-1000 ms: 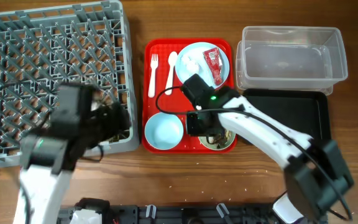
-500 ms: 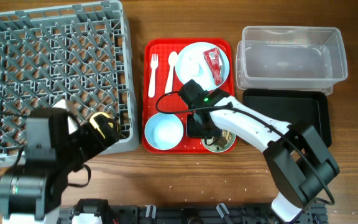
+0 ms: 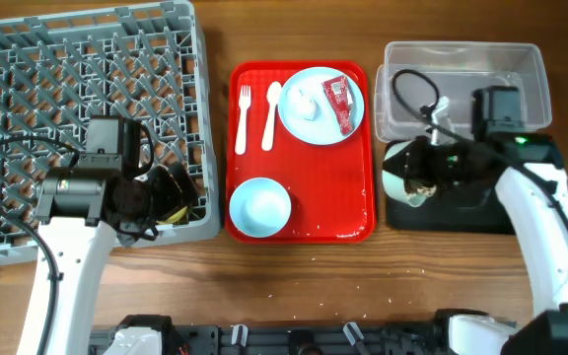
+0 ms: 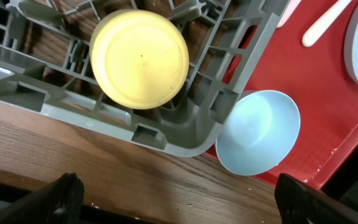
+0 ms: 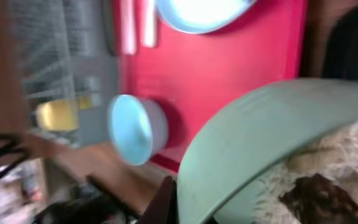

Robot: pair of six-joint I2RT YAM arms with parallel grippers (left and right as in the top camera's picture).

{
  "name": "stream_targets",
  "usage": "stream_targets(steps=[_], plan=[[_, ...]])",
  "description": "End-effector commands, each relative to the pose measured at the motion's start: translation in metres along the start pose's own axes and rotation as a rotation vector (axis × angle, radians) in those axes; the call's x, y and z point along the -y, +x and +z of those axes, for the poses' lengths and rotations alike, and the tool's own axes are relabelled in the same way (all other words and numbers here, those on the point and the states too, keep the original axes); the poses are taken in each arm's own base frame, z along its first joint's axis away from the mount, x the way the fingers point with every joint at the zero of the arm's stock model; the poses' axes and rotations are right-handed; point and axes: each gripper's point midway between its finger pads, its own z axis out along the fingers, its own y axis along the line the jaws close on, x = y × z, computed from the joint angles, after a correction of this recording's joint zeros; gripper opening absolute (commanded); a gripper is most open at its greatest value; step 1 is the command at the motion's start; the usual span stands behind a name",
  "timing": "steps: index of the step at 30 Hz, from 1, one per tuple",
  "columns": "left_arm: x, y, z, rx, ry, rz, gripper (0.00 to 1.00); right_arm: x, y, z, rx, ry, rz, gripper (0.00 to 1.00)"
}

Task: Sort waste into correct bins and load items into the dishwasher rack
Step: 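Tip the green bowl over the black tray to dump the scraps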

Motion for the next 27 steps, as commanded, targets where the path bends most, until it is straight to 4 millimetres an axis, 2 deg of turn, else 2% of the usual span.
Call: stream_targets(steps=[1,3,6,11,14,17,19,20,21,22,23,24,25,26,27], plan=[[0.0,0.0,0.0,-0.006,0.004,0.009,1.0,-0.005,0.003,-0.012,0.07,-0.376,-0.084,0.04],[0.0,0.0,0.0,-0.006,0.004,0.009,1.0,0.014,0.004,-0.004,0.098,-0.426,-0.051,0.04],[0.0,0.0,0.0,-0.006,0.005,0.009,1.0,0.013,-0.002,-0.004,0.168,-0.575,-0.119,0.04],[0.0,0.0,0.0,-0.006,0.005,0.009,1.0,0.014,-0.005,-0.002,0.191,-0.588,-0.168,0.04],[0.0,0.0,0.0,-0.006,0.005,0.009,1.0,0.01,-0.008,-0.013,0.235,-0.642,-0.18,0.04],[0.0,0.0,0.0,-0.006,0.005,0.009,1.0,0.021,-0.013,-0.023,0.274,-0.628,-0.138,0.04],[0.0,0.0,0.0,-0.006,0.004,0.009,1.0,0.02,-0.014,-0.034,0.327,-0.66,-0.145,0.04],[0.0,0.0,0.0,-0.006,0.005,0.009,1.0,0.032,-0.014,-0.031,0.312,-0.598,-0.122,0.04],[0.0,0.0,0.0,-0.006,0.005,0.009,1.0,0.02,-0.012,-0.041,0.339,-0.679,-0.097,0.05],[0.0,0.0,0.0,-0.006,0.005,0.009,1.0,0.023,-0.007,-0.037,0.333,-0.633,-0.141,0.04],[0.0,0.0,0.0,-0.006,0.005,0.009,1.0,0.033,-0.007,-0.03,0.281,-0.59,-0.057,0.04],[0.0,0.0,0.0,-0.006,0.005,0.009,1.0,0.013,-0.007,-0.045,0.354,-0.688,-0.12,0.04],[0.0,0.0,0.0,-0.006,0.005,0.009,1.0,0.014,-0.007,-0.044,0.375,-0.657,-0.207,0.04],[0.0,0.0,0.0,-0.006,0.005,0.009,1.0,0.023,-0.013,-0.041,0.327,-0.643,-0.09,0.04],[0.0,0.0,0.0,-0.006,0.004,0.009,1.0,0.02,-0.014,-0.043,0.334,-0.657,-0.091,0.04]])
